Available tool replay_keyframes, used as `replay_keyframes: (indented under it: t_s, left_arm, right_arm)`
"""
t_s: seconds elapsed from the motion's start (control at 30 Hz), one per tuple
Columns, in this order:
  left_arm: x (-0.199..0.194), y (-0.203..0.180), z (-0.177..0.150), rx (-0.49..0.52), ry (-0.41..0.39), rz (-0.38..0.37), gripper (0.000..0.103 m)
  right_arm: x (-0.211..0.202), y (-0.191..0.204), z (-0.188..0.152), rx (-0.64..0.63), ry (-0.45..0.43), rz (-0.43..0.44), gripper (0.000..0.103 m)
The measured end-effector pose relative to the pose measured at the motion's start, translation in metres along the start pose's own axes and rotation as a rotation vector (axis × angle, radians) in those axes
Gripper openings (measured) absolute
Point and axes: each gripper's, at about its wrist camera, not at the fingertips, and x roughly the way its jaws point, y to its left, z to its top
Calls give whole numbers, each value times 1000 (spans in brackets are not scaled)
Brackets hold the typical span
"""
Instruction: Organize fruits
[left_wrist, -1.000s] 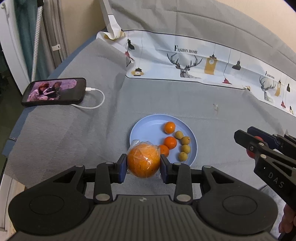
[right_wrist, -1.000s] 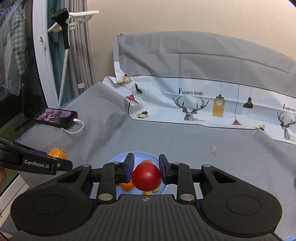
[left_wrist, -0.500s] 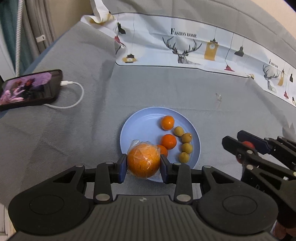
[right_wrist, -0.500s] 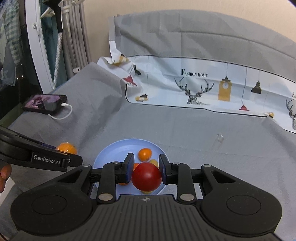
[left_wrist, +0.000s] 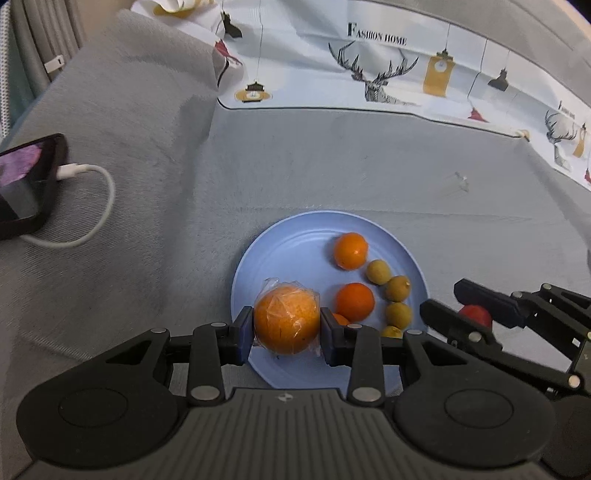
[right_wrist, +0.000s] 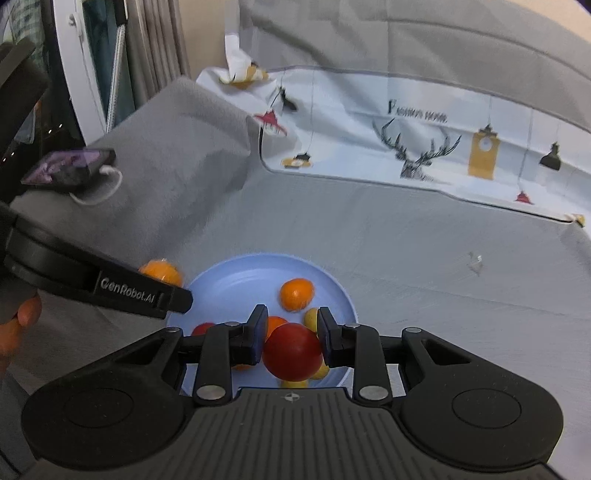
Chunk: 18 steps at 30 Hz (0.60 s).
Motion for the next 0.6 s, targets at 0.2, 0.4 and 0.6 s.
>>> replay_keyframes:
  t_s: [0.2,0.4,0.6]
  left_arm:
    - [25,1,9,15,20,22,40]
    - [19,3,12,34,-31,6,78]
    - [-22,2,0,47,-127,-7,102]
  right_arm:
    - [24,2,-4,-51,43,11,31]
    - [32,2,4,-76,39,43,52]
    - [5,4,4,-99,7,18,90]
